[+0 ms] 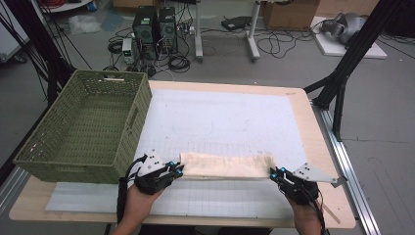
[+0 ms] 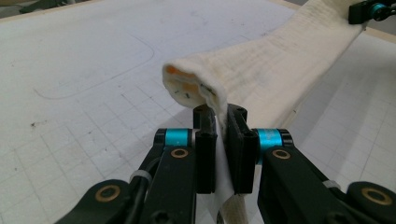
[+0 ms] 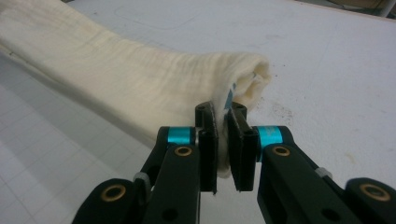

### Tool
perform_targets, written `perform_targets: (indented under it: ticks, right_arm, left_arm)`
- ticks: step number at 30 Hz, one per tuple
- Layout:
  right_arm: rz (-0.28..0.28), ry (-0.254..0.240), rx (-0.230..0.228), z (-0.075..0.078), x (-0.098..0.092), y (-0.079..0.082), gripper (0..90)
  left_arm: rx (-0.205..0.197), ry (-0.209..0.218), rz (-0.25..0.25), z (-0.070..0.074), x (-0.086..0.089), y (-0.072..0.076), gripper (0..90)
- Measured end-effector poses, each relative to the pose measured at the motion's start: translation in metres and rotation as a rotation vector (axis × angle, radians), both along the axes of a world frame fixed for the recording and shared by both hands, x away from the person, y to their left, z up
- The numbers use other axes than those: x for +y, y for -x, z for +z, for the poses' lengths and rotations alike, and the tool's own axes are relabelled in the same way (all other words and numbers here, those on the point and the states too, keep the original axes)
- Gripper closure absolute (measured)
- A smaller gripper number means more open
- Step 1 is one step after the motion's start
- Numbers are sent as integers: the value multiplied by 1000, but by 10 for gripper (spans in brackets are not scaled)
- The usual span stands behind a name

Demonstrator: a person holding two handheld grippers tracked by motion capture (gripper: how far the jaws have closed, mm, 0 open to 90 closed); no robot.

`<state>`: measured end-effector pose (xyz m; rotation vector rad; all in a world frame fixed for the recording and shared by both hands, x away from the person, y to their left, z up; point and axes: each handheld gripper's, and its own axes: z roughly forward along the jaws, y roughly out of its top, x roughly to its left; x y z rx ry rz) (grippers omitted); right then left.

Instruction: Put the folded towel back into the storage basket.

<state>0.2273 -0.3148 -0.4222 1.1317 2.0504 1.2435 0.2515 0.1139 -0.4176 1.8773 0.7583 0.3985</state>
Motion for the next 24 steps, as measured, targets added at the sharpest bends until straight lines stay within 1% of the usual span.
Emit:
perform_targets:
  ticks: [3, 4, 5, 8, 13, 14, 17, 24]
  right_arm:
    - [-2, -8, -5, 2, -1, 1, 831]
    - [-3, -13, -11, 2, -2, 1, 831]
    - [-4, -23, -18, 3, -4, 2, 831]
    - [-4, -32, -31, 5, -5, 2, 831]
    - [-2, -36, -35, 7, -5, 3, 831]
    - [-2, -31, -44, 7, -6, 3, 830]
    - [-2, -40, -51, 9, -6, 3, 831]
    - [0, -39, -56, 10, -7, 3, 831]
  left_arm:
    - [-23, 10, -14, 1, 1, 1, 824]
    - [-29, 20, -18, 1, 1, 2, 824]
    - [-33, 22, -19, 2, 1, 2, 824]
    - [-45, 22, -30, 3, 1, 3, 824]
    - [-66, 35, -40, 5, 3, 5, 824]
    - [-66, 40, -42, 5, 3, 5, 824]
    - [-72, 52, -46, 5, 4, 5, 824]
    - [-76, 57, -49, 6, 4, 7, 824]
